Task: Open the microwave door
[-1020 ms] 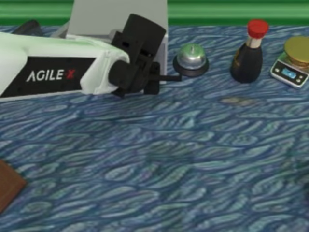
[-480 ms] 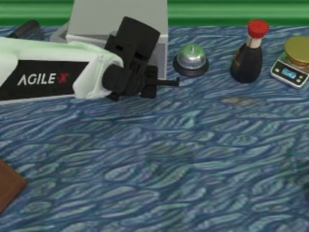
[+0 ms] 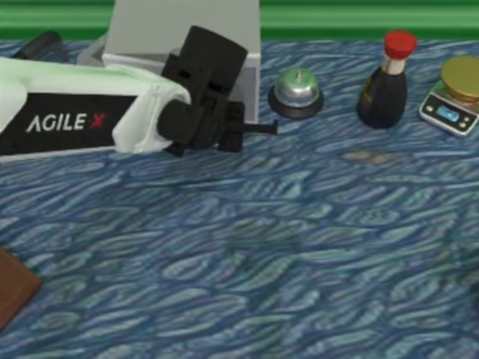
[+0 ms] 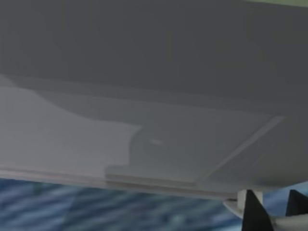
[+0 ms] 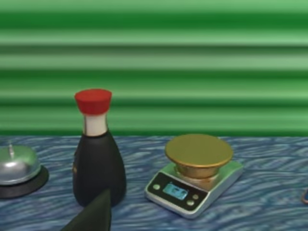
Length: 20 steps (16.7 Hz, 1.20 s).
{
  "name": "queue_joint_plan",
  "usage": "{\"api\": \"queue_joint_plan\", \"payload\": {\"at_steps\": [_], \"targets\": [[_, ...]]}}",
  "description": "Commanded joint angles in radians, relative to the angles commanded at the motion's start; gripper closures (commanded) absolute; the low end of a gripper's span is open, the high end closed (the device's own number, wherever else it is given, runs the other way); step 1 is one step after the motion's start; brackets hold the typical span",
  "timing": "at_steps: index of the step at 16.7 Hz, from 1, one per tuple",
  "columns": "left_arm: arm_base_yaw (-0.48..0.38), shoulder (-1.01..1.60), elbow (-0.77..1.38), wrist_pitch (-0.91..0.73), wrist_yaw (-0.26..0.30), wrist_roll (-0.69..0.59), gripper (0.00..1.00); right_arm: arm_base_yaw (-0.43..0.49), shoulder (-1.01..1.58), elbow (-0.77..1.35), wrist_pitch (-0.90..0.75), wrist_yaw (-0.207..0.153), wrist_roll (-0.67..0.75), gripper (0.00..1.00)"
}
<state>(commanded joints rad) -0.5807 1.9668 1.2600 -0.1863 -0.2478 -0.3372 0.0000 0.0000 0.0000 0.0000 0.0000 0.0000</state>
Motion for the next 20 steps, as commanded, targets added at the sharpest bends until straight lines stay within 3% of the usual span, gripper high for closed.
{"api": "queue_joint_plan", "payload": {"at_steps": [14,20], "targets": [[0.000,0.000,0.000,0.000,0.000,0.000,1.00,0.000,0.000,0.000,0.000,0.000,0.000,0.00],[0.007,-0.028,-0.033,0.023,0.031,0.034,1.00,0.000,0.000,0.000,0.000,0.000,0.000,0.00]]}}
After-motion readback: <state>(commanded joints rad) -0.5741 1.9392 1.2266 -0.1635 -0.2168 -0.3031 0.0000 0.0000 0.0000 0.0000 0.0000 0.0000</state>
